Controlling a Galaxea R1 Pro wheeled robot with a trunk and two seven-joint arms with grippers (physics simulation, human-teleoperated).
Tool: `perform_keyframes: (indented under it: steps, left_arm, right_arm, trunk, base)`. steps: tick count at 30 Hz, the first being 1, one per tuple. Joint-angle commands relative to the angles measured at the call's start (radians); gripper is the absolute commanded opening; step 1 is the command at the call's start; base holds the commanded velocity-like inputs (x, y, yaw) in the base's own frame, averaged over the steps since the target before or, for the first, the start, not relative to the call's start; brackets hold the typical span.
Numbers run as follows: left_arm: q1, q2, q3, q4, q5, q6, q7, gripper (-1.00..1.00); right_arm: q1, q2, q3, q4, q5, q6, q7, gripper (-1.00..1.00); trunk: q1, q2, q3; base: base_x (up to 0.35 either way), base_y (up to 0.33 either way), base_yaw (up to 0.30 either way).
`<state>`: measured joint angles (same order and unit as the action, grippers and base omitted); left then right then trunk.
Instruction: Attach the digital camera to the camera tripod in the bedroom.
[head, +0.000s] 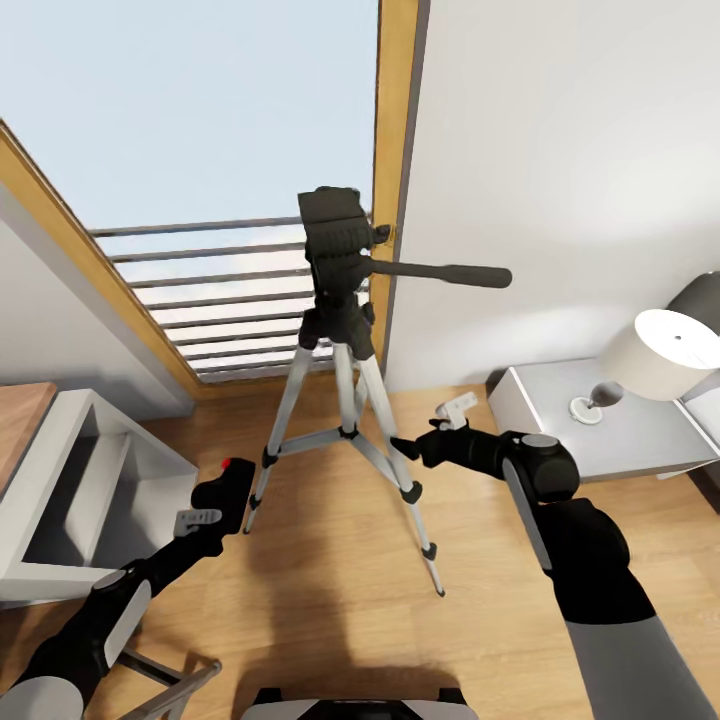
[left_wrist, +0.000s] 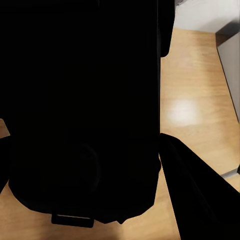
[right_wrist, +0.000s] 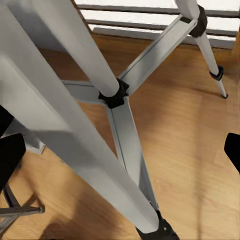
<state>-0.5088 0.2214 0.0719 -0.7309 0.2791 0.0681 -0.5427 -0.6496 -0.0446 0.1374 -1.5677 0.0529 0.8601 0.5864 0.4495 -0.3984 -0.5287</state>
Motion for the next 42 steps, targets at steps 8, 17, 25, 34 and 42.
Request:
perform_keyframes:
  steps: [8, 17, 25, 34, 42]
  left_arm:
    - [0.000, 0.000, 0.001, -0.001, 0.008, 0.006, -0.006, -1.00]
    - [0.000, -0.001, 0.000, -0.002, 0.008, 0.006, -0.006, -1.00]
    - [0.000, 0.000, 0.001, 0.000, 0.008, 0.006, -0.006, -1.00]
    - [0.000, 0.000, 0.002, 0.002, 0.008, 0.006, -0.006, -1.00]
    - [0.000, 0.001, 0.002, 0.001, 0.008, 0.006, -0.006, -1.00]
  right_arm:
    - [-0.001, 0.099, 0.005, 0.001, 0.007, -0.061, -0.101, 1.00]
    - [-0.001, 0.107, 0.001, 0.000, 0.007, -0.061, -0.103, 1.00]
    - [-0.001, 0.111, 0.004, 0.000, 0.006, -0.060, -0.102, 1.00]
    - [-0.001, 0.112, 0.003, 0.000, 0.007, -0.065, -0.106, 1.00]
    - [-0.001, 0.116, -0.001, 0.003, 0.006, -0.071, -0.116, 1.00]
  trunk:
    - [0.001, -0.002, -0.001]
    - [0.001, -0.002, -0.001]
    - [0.001, -0.002, -0.001]
    - [0.001, -0.002, -0.001]
    - [0.001, -0.002, -0.001]
  base:
    - [0.000, 0.000, 0.000]
    - [0.000, 0.000, 0.000]
    - [0.000, 0.000, 0.000]
    - [0.000, 0.000, 0.000]
    - [0.000, 0.000, 0.000]
